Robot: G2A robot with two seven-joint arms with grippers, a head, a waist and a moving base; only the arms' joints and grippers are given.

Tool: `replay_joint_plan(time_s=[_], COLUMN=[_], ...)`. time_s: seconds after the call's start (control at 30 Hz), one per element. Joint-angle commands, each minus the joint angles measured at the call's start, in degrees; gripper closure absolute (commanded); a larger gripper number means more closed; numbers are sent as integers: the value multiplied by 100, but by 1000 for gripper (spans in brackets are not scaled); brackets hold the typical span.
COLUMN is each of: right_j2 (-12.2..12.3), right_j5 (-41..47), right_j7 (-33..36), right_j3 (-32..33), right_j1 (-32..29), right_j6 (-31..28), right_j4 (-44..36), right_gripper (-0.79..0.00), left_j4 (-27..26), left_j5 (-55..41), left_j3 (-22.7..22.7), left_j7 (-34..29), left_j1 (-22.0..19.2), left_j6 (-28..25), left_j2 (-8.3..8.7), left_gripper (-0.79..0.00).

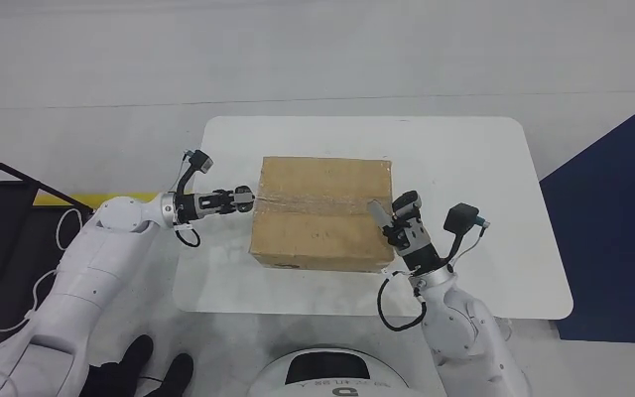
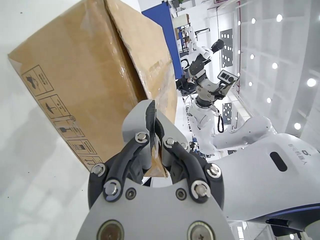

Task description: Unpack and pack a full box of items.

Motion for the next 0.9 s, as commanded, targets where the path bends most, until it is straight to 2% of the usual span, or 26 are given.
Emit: replay_joint_plan(time_s=[0.0, 0.37, 0.53, 0.73, 0.87], right_j2=[3, 30, 47, 72, 84], right_j5=[289, 1021, 1279, 1516, 1597], right_j7=[160, 543, 646, 747, 842], right_j3=[44, 104, 229, 256, 249], right_j1=[99, 226, 248, 174, 214], right_j6=[38, -97, -41, -305, -340], right_j4=[84, 218, 274, 291, 365], right_gripper=[-785, -785, -785, -785, -785], left_j4=[-48, -344, -567, -1076, -1101], left_j5=[-28, -327, -879, -880, -710], left_j3=[-32, -215, -377, -687, -742], left_j7=[35, 3, -167, -315, -290], left_j1=[32, 154, 151, 221, 302], left_j6=[-34, -1, 169, 317, 293], left_j2=[23, 120, 130, 209, 217], left_gripper=[0, 0, 0, 0, 0])
